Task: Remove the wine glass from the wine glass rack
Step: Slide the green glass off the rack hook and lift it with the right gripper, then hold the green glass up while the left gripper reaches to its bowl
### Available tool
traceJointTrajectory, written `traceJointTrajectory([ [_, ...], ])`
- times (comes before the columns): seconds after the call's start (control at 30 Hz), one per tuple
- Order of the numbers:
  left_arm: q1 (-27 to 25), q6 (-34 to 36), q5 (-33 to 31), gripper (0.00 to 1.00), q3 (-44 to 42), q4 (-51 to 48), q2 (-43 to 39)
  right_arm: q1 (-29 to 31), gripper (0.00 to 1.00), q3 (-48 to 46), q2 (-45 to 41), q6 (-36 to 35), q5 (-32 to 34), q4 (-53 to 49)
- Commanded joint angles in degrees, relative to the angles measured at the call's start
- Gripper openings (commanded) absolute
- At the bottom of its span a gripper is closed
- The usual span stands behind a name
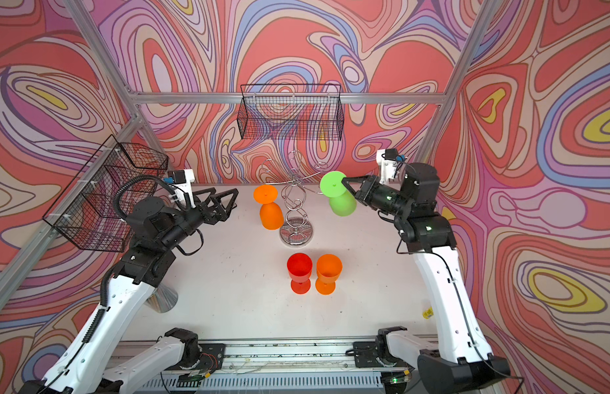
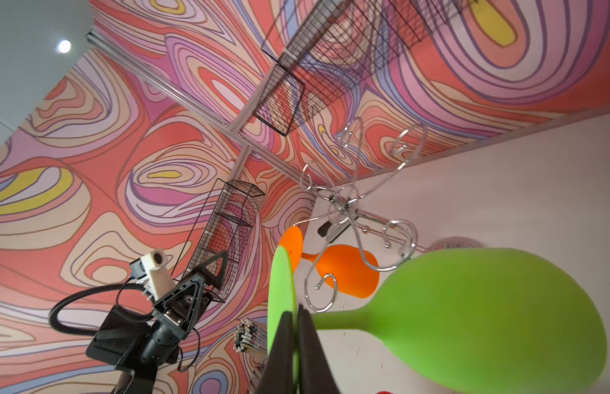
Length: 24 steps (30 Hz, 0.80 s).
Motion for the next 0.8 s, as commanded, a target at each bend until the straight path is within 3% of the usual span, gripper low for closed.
traceJointTrajectory([
  [0.0, 0.33, -0.54, 2.55, 1.0, -0.36, 2.01, -0.19, -0.23, 0.0, 3.88, -2.52, -2.24, -6.47, -0.61],
  [0.17, 0.33, -1.79, 9.92, 1.0, -0.85, 6.62, 2.05, -0.26, 0.0, 2.16, -4.49, 4.59, -11.58, 12.69],
  [0.33, 0.33, -7.57, 24.31, 0.99, -0.79, 20.58, 7.61, -0.21, 0.0, -5.76, -4.65, 16.45, -14.42, 36.34],
  [0.47, 0.31, -20.05, 34.96, 0.98, -1.19, 42.56, 14.97, -0.16, 0.0, -13.06, -1.07, 35.22, -15.91, 65.76],
  [0.6, 0.19, -29.12, 40.25, 0.98, 0.67, 56.97, 22.23, -0.04, 0.0, -15.49, 4.88, 52.6, -14.72, 91.28],
  [0.77, 0.15, -44.2, 43.67, 0.98, 3.49, 79.22, 29.94, 0.96, 0.0, -14.15, 9.65, 60.92, -13.38, 104.04],
])
